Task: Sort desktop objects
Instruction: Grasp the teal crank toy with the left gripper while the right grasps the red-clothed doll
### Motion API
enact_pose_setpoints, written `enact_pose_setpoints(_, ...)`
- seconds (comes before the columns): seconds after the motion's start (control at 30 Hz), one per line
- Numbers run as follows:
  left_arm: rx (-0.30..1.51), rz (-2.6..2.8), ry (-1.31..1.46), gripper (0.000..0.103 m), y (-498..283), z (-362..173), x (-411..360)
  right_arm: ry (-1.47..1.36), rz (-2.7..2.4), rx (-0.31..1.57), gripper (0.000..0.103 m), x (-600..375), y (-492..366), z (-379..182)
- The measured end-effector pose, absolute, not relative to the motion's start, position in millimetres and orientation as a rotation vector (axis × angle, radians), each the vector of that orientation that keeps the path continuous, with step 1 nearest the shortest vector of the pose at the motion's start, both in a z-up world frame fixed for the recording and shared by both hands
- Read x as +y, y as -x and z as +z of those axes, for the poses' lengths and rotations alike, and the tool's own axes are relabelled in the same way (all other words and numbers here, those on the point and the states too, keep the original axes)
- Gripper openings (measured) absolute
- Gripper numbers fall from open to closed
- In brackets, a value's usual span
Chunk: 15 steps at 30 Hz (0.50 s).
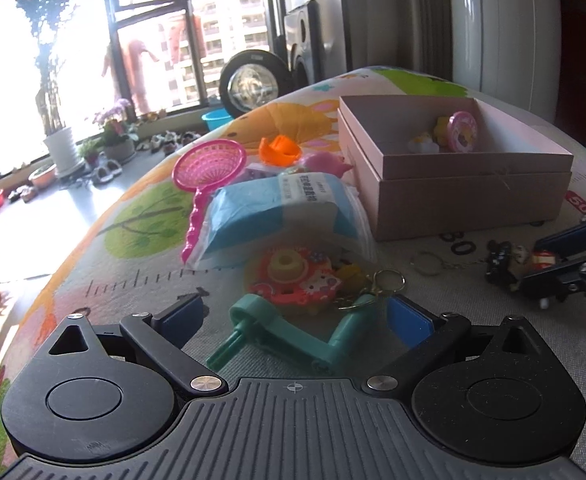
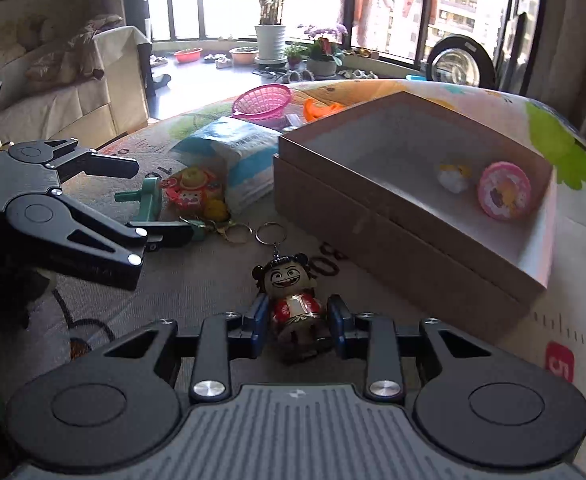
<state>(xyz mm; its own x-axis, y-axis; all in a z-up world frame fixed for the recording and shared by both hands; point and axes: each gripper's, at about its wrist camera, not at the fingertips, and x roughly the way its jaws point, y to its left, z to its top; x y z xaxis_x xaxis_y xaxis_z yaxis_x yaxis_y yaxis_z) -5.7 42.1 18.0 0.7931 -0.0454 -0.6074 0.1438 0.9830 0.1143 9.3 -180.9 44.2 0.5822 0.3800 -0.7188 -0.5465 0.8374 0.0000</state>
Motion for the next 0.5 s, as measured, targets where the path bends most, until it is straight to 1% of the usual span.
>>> enact_pose_setpoints(0.07,0.664,-0.11,-0.164,0.086,6,16,38,0.209,0.502,0.787,0.031,-196,0,41)
enact_pose_setpoints(0.13,0.67,-0.116,-0.166,0.085,10,14,34,0.18,0.48,0.791,0.031,-207,7,39)
enact_pose_setpoints(0.2,0.679,-0.153,-0.164,0.081,19,14,30,0.156,0.476,0.787,0.033,-212,14,39)
enact_pose_setpoints(0.23,0.687,-0.182,-0.163,0.08,24,14,27,0.151,0.478,0.785,0.038,-213,16,39)
enact_pose_setpoints(0.27,0.696,-0.214,-0.164,0.08,30,14,24,0.149,0.482,0.781,0.042,-212,18,39)
enact_pose_setpoints(0.33,0.699,-0.263,-0.171,0.082,41,16,18,0.162,0.493,0.763,0.043,-209,22,40)
enact_pose_setpoints(0.4,0.702,-0.253,-0.18,0.088,46,15,11,0.194,0.495,0.742,0.045,-203,23,42)
enact_pose_setpoints(0.43,0.702,-0.242,-0.18,0.09,46,15,9,0.203,0.493,0.733,0.049,-202,22,42)
enact_pose_setpoints(0.5,0.71,-0.217,-0.163,0.09,40,14,4,0.216,0.488,0.722,0.05,-197,16,39)
